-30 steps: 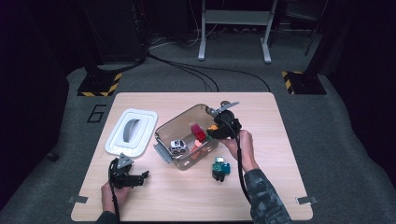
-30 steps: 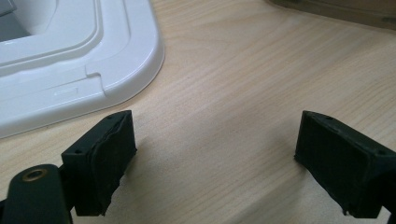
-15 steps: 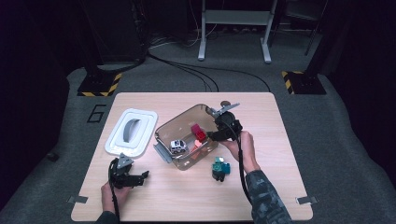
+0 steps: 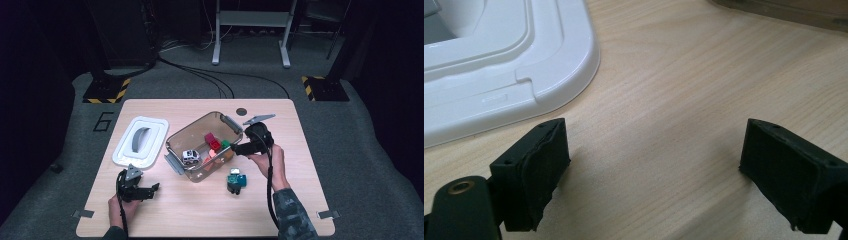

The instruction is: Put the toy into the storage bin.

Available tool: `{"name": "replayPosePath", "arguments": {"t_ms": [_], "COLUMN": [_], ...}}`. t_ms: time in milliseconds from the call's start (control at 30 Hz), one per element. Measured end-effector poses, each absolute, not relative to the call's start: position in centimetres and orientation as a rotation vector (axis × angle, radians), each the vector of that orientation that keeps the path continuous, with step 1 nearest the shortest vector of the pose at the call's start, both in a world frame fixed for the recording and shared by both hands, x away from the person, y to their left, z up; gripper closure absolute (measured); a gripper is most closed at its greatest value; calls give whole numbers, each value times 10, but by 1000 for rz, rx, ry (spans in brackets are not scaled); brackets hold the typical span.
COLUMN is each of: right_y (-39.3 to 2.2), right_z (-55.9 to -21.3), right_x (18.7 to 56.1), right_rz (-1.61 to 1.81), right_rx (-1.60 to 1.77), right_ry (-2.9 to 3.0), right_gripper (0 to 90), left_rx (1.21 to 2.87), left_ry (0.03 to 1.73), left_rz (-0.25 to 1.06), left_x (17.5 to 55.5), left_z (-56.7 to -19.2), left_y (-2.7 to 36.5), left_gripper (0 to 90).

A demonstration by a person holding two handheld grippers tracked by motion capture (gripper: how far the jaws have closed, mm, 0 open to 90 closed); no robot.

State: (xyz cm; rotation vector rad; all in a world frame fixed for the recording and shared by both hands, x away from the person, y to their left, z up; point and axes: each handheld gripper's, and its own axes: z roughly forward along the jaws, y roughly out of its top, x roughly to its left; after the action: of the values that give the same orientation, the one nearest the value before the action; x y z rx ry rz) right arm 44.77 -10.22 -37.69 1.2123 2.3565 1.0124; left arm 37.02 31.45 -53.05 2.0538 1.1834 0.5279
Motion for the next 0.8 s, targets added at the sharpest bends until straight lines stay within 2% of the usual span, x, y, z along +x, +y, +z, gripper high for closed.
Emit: {"name": "replayPosePath", "arguments": {"t_ms": [167,433,800], "right_y": [-115,-128,-116], "right_z": [-386,-422,-478], "right_x": [438,425,406], "right_rz": [1014,986,920], "right_rx": [1241,1319,1437], "right_ry": [2351,2364,2355], "right_gripper": [153,148,157], "left_rx": [2053,2054,2063], "left_ry": [1184,1183,1184], "left_rz": [528,529,522], "left_x": [370,370,370], "left_z": [-530,-530,-530], "left_y": [314,315,315], "left_gripper": [120,120,120]}}
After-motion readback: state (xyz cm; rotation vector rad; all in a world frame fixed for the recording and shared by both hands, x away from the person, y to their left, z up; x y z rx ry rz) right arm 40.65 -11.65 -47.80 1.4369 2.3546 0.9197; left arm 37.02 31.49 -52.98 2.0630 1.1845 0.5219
